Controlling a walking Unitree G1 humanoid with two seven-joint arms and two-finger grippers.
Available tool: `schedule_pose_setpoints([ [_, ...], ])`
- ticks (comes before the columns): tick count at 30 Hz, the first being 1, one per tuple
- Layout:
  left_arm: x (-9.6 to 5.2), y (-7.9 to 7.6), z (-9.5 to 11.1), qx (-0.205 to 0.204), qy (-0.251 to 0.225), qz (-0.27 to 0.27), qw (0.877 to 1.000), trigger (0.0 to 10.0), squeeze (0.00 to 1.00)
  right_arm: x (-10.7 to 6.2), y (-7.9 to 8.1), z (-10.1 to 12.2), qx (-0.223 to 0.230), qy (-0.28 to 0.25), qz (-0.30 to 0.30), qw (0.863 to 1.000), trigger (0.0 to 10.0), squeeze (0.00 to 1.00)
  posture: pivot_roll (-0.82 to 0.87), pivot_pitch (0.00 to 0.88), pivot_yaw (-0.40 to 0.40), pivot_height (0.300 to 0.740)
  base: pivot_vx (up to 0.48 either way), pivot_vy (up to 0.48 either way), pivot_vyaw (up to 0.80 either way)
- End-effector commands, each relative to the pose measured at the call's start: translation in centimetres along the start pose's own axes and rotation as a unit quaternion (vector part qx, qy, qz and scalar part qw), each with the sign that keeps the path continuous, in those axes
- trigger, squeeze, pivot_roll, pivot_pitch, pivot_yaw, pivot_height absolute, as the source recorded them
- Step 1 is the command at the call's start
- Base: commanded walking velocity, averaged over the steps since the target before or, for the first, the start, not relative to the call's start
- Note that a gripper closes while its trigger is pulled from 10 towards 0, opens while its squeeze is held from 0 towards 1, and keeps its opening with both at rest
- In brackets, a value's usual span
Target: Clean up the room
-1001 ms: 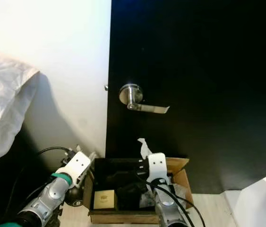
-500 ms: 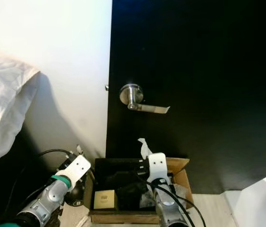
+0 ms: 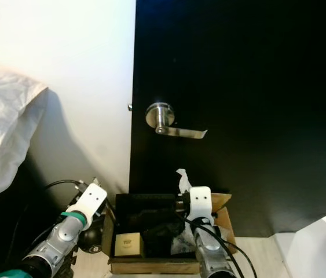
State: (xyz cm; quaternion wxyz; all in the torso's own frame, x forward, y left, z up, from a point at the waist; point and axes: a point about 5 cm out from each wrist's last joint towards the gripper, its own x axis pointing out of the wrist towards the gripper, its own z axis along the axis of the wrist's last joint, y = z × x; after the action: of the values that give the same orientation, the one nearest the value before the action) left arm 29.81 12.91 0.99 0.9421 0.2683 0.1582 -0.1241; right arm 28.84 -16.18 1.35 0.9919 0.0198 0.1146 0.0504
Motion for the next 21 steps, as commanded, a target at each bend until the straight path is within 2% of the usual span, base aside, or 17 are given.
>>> schedule_pose_setpoints([
  [1, -0.1, -0.4, -0.5, 0.006, 0.009, -0.011, 1.0, 10.0, 0.0, 0.1, 0.3, -0.1, 0.029, 0.01, 0.032, 0.999, 10.0, 1.0, 0.03, 0.0, -0.01, 0.74, 0.0, 0.0, 0.0],
  [3, -0.2, -0.6, -0.5, 0.004, 0.011, -0.012, 1.0, 10.0, 0.0, -0.2, 2.2, -1.0, 0.058, 0.044, 0.124, 0.99, 10.0, 1.0, 0.03, 0.0, -0.007, 0.74, 0.0, 0.0, 0.0],
  [4, -0.2, -0.7, -0.6, 0.004, 0.012, -0.014, 1.0, 10.0, 0.0, -0.3, 2.6, -1.2, 0.063, 0.052, 0.145, 0.986, 10.0, 1.0, 0.03, 0.0, -0.008, 0.74, 0.0, 0.0, 0.0],
  [9, -0.3, -0.9, -0.7, 0.009, 0.012, -0.02, 1.0, 10.0, 0.0, -0.5, 3.3, -1.6, 0.054, 0.065, 0.178, 0.98, 10.0, 1.0, 0.03, 0.0, -0.009, 0.74, 0.0, 0.0, 0.0],
  [11, -0.3, -0.9, -0.7, 0.009, 0.012, -0.02, 1.0, 10.0, 0.0, -0.5, 3.3, -1.6, 0.054, 0.065, 0.178, 0.98, 10.0, 1.0, 0.03, 0.0, -0.009, 0.74, 0.0, 0.0, 0.0],
  [13, -0.4, -1.0, -0.7, 0.007, 0.013, -0.017, 1.0, 10.0, 0.0, -0.4, 2.9, -1.8, 0.034, 0.076, 0.155, 0.984, 10.0, 1.0, 0.03, 0.0, -0.009, 0.74, 0.0, 0.0, 0.0],
  [14, -0.4, -0.9, -0.8, 0.004, 0.015, -0.015, 1.0, 10.0, 0.0, -0.5, 2.4, -2.1, 0.02, 0.083, 0.135, 0.987, 10.0, 0.03, 0.03, 0.0, -0.009, 0.74, 0.0, 0.0, 0.0],
  [16, -0.4, -0.9, -0.9, 0.002, 0.016, -0.013, 1.0, 10.0, 0.0, -0.5, 2.1, -2.2, 0.013, 0.088, 0.124, 0.988, 10.0, 0.03, 0.03, 0.0, -0.009, 0.74, 0.0, 0.0, 0.0],
  [17, -0.5, -0.8, -1.1, -0.004, 0.018, -0.012, 1.0, 10.0, 0.0, -0.9, 0.8, -2.8, 0.001, 0.097, 0.081, 0.992, 10.0, 0.0, 0.03, 0.0, -0.013, 0.74, 0.0, 0.0, 0.0],
  [18, -0.6, -0.8, -1.2, -0.01, 0.018, -0.012, 1.0, 10.0, 0.0, -1.1, 0.3, -2.9, -0.001, 0.098, 0.063, 0.993, 10.0, 0.0, 0.03, 0.0, -0.012, 0.74, 0.0, 0.0, 0.0],
  [21, -0.7, -0.8, -1.4, -0.018, 0.019, -0.012, 1.0, 10.0, 0.0, -1.3, -0.1, -3.0, 0.001, 0.097, 0.048, 0.994, 10.0, 0.0, 0.03, 0.0, -0.012, 0.74, 0.0, 0.0, 0.0],
])
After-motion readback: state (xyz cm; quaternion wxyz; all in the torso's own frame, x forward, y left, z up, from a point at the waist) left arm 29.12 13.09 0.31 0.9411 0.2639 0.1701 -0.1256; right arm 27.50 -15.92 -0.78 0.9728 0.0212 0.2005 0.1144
